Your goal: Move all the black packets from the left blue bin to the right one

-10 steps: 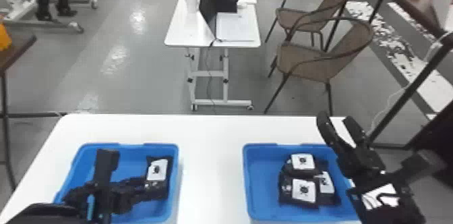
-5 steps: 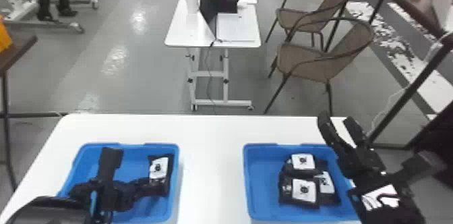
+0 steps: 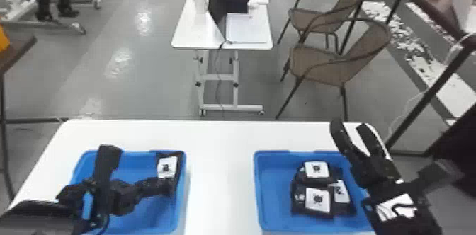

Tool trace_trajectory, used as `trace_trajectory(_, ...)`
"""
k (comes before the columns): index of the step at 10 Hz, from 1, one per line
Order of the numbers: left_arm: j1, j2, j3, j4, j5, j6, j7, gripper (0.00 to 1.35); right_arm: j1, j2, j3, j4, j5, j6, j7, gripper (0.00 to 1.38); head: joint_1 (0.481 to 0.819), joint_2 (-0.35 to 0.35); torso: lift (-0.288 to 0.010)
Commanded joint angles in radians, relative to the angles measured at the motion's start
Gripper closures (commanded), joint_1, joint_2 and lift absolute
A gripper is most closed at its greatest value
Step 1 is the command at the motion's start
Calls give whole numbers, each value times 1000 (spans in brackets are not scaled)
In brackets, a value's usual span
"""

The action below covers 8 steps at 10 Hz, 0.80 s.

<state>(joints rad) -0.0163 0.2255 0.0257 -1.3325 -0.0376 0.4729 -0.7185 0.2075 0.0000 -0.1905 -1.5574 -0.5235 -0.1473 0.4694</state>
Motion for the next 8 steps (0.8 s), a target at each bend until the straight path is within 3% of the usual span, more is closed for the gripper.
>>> trace_trajectory(1,75,-3,46,-171,39,30,-4,1098,4,1,0,0,-4,0,0,239,695,-46,0)
trace_trajectory(3,96,-3,53,-303,99,39,-29,1098,1,1,5,0,-12,0,0,239,695,-50,0)
trace_trajectory(5,-1,0,-9,-321,73,64,-138,1098,-16,1,32,2,-10,8,12,237,695,-77,0)
trace_trajectory(7,-183,-5,-136,-224,-82,30,-309,1098,-53,1,100,16,-7,40,20,239,695,-98,0)
trace_trajectory(8,-254,-15,-201,-142,-102,-13,-355,1098,-76,1,125,26,-9,69,32,239,695,-102,0)
